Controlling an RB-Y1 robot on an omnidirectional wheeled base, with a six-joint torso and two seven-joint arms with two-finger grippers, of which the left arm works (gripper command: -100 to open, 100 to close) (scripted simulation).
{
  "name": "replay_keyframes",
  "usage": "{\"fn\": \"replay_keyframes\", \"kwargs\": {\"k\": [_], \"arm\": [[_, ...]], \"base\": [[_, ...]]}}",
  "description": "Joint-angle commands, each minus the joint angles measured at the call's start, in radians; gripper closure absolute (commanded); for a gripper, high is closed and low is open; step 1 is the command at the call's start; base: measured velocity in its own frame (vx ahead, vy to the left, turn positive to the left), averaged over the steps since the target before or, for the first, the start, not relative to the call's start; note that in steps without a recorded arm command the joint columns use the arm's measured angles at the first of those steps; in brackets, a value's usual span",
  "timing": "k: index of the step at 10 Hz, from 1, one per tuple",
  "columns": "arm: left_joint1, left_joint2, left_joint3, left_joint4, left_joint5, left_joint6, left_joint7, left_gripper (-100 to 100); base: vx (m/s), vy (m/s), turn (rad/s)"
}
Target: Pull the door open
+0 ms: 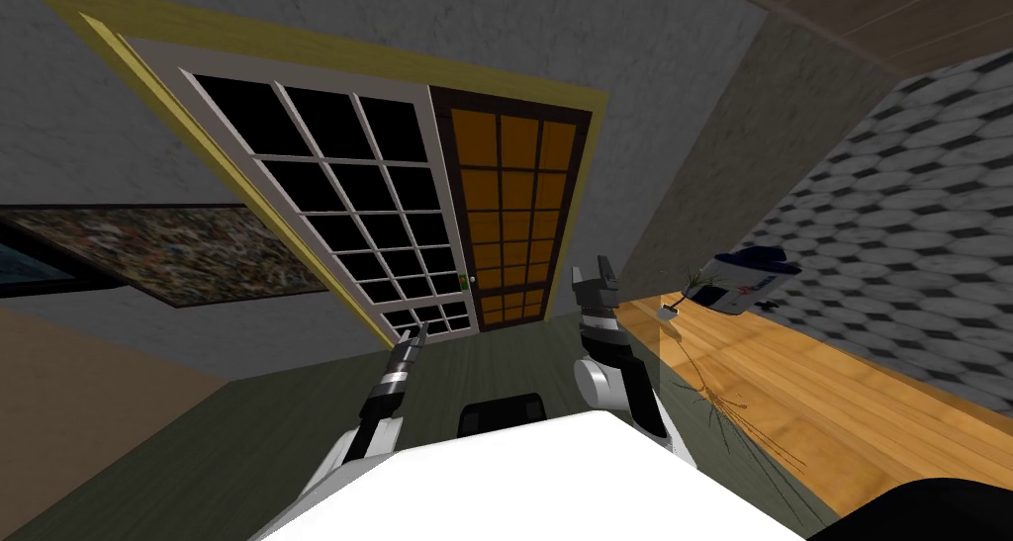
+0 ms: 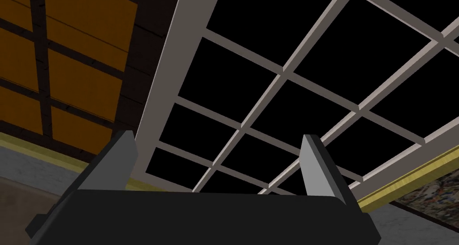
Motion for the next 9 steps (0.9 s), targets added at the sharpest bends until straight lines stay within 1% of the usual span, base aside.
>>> {"fn": "replay_keyframes", "kwargs": {"k": [1, 9], "arm": [[-0.007, 0.002, 0.007, 0.036, -0.004, -0.015, -0.032, -100], [-0.044, 0.014, 0.037, 0.196, -0.021, -0.073, -0.165, -100]], "base": [[0.094, -0.032, -0.007], [0.099, -0.033, -0.006]]}}
